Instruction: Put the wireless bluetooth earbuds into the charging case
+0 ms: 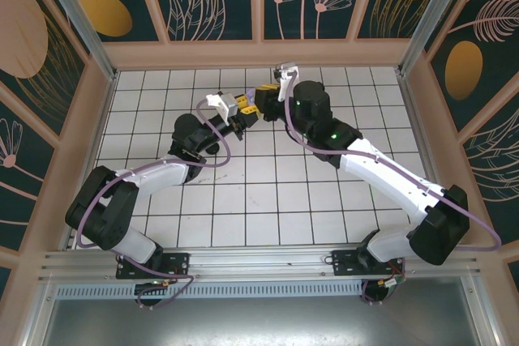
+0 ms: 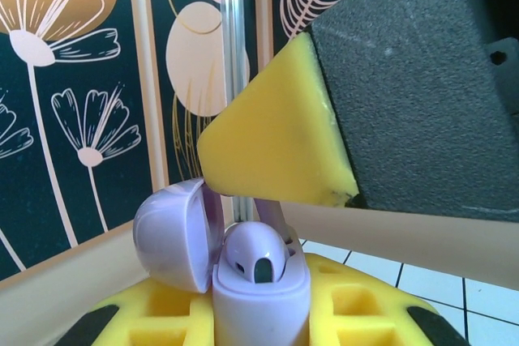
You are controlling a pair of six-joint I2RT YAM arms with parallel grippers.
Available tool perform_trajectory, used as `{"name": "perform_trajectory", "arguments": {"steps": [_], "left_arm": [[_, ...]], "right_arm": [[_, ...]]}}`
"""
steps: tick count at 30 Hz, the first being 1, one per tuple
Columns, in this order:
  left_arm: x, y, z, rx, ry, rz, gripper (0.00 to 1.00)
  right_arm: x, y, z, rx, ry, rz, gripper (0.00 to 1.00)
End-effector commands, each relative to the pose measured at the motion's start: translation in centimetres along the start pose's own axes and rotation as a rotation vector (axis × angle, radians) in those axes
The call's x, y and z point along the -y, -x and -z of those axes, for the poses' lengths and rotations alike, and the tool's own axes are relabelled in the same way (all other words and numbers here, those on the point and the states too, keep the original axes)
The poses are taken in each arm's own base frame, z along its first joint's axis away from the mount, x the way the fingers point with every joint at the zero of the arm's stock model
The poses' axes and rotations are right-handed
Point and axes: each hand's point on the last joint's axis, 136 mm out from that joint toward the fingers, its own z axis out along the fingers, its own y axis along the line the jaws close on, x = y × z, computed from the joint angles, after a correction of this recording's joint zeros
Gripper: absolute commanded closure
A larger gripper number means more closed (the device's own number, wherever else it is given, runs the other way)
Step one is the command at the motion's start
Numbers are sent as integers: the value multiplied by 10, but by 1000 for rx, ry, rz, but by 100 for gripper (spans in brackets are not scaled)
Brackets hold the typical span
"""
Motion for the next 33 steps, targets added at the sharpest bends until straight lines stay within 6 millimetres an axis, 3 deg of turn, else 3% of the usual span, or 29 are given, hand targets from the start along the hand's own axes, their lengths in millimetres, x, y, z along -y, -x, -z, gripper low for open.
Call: {"name": "perform_trajectory", "arguments": {"steps": [1,15,18,25,33], "left_arm": [[16,63,-1,181,-60,-95,93],[16,63,0,181,-57,-90,93],[16,58,0,172,-57,-80,93],[15,45,2,159,-53,-37,93],[12,33,2,137,-46,-16,93]], "right_arm": [[-10,-65,-11,-225,28,29,79],[-8,-81,-16,-281,2,25,76],[-7,-71,-15,-257,-17,15,72],[-10,-27,-13,-171,-42,-34,48],[-19,16,-7,-97,12,-84,38]]}}
